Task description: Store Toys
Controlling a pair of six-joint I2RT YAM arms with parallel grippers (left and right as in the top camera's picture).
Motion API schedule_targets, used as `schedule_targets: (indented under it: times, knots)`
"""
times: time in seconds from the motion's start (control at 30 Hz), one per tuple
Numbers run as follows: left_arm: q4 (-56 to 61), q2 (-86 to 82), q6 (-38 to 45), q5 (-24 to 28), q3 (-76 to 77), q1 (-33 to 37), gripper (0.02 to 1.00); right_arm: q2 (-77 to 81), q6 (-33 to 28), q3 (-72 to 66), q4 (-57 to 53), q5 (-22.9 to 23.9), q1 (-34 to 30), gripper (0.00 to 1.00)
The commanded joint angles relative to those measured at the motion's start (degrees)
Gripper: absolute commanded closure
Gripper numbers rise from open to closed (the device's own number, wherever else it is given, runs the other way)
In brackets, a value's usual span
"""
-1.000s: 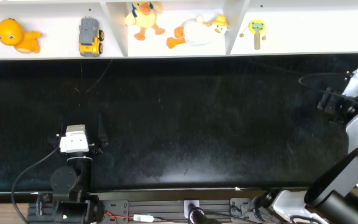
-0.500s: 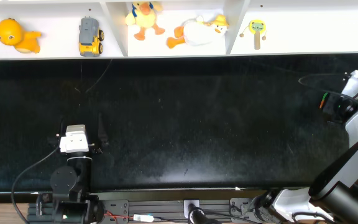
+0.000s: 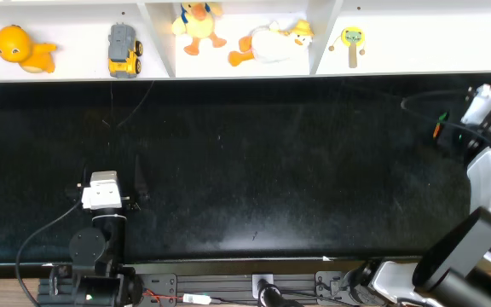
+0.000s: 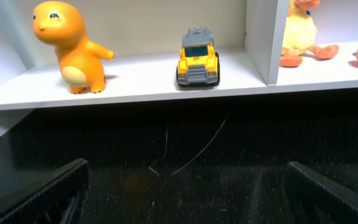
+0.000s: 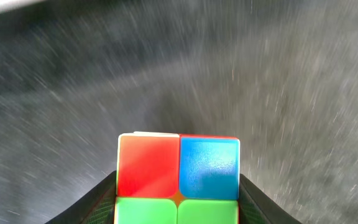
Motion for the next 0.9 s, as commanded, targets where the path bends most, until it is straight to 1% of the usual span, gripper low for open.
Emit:
schedule_targets:
  times: [0.03,0.33,0.8,0.83,0.87,0.9]
  knots:
    - [0.0,-0.7,0.9,-0.7,-0.1,-0.3,0.02,-2.8,3.1,7.9,0.0,-0.3,1.4,0.505]
    - [0.0,-0.7,0.9,-0.7,-0.1,-0.3,0.02,2.4,4.2,18.3,-0.3,-0.4,2.5,0.494]
    - [0.0,-0.7,0.9,-0.7,-0.1,-0.3,0.02,18.3,4.7,37.0,-8.3,-0.3,10.8,0.516]
    - [0.0,-0.7,0.9,-0.7,-0.1,-0.3,0.02,18.9,4.7,37.6,-8.3,-0.3,11.0,0.487]
    - [0.0,-0.7,0.9,-0.7,-0.1,-0.3,0.02,19.3,4.7,38.0,-8.2,-0.3,11.3,0.292]
    - [0.0,-0.7,0.9,-0.7,-0.1,-0.3,0.02,19.4,4.7,38.1,-8.2,-0.3,11.4,0.056]
